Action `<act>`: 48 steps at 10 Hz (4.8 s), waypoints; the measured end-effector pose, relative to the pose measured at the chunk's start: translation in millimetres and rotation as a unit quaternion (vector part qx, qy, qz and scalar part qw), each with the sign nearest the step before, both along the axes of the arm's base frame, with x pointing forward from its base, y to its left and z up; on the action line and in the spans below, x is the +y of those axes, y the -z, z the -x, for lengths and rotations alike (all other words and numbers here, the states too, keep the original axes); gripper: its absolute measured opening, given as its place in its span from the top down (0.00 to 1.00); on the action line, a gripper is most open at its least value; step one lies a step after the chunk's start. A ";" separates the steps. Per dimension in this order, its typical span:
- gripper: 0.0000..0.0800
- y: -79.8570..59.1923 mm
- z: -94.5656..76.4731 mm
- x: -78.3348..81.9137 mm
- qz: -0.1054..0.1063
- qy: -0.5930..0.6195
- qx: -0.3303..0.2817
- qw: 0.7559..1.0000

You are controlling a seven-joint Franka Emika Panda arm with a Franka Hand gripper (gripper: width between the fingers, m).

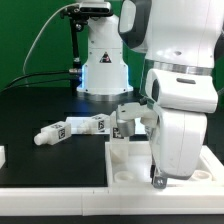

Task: Assemble square table

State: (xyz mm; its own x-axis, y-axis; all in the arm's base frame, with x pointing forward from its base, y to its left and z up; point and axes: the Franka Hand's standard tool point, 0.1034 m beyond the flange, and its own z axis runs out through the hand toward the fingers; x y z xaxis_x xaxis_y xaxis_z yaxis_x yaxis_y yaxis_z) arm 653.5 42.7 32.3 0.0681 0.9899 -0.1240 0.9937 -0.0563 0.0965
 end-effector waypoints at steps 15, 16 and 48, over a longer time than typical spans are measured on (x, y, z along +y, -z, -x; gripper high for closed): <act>0.19 -113.2 78.6 -24.4 -0.049 0.427 -0.051 0.901; 0.19 -113.0 78.6 -24.2 -0.051 0.451 -0.054 0.889; 0.64 20.8 291.5 -51.3 -0.050 0.976 -0.004 0.212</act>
Offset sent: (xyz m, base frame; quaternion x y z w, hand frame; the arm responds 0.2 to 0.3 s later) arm -0.0371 -0.0313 0.0734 0.0304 -0.0583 0.0865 0.9941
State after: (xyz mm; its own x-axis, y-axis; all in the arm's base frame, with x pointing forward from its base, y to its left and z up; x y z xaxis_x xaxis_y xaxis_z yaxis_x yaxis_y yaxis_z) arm 362.0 -8.5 11.4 0.3602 -0.9275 -0.1005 -0.9322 -0.3620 -0.0001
